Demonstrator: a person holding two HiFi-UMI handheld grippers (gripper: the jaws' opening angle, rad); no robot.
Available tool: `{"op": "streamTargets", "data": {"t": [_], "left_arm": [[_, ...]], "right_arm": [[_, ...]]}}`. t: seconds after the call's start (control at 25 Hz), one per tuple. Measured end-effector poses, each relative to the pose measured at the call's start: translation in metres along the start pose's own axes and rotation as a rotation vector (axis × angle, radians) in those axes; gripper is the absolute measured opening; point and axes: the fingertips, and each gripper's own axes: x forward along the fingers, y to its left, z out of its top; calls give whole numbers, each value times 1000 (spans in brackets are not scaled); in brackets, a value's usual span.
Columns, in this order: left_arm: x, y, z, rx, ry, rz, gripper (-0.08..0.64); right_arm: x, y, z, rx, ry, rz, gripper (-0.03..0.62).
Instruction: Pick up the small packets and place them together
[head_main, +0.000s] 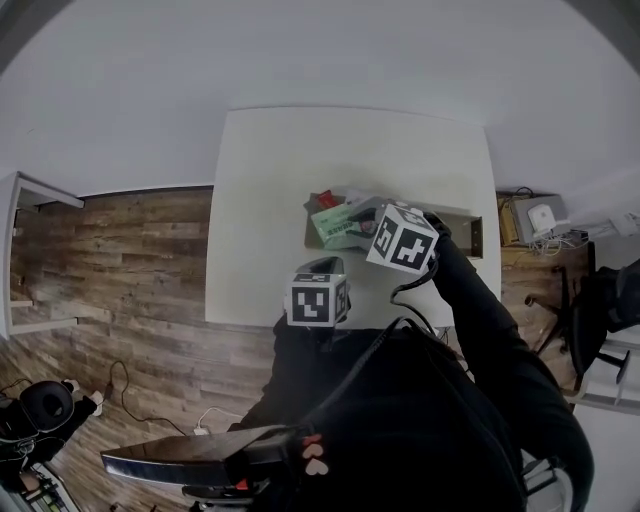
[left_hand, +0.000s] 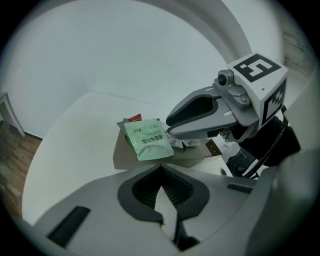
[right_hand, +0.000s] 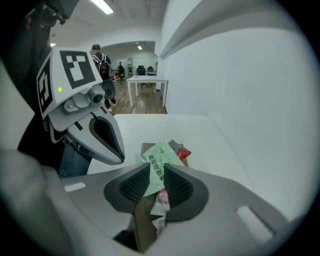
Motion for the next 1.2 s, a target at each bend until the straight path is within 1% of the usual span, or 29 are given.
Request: {"op": "streamTargets", "data": {"t": [0.12, 0.24, 0.32, 0.4, 0.56, 0.64, 0.72, 0.84, 0.92, 1.04, 1.2], "left_arm": [[3, -9, 5, 23, 2, -17, -2], [7, -20, 9, 57, 8, -34, -2], [10, -29, 14, 80, 9, -49, -1], [13, -37, 18, 106, 11, -62, -2], [17, -56, 26, 149, 15, -94, -1], [15, -66, 36, 156, -3, -123, -2], [9, -74, 52, 162, -46, -149, 0], [-7, -86, 84, 181, -149, -173, -2], [-20, -93, 105, 196, -227, -181, -2], [-41, -97, 134, 215, -339, -181, -2], [-67, -101, 162, 217, -449, -178, 0]], "right_arm": [[-22, -14, -13, 96, -52, -70, 81], [-49, -27, -36, 199, -89, -164, 46], [-66, -35, -55, 270, -110, -213, 34], [-82, -41, -76, 339, -129, -265, 6], [-115, -45, -113, 485, -175, -375, 2], [-130, -47, -128, 561, -202, -448, 0], [-146, -48, -137, 622, -234, -528, 0], [-174, -46, -135, 678, -317, -646, 0], [-196, -44, -127, 685, -382, -718, 0], [-228, -43, -113, 672, -461, -811, 0], [-266, -45, -102, 671, -565, -889, 0]]}}
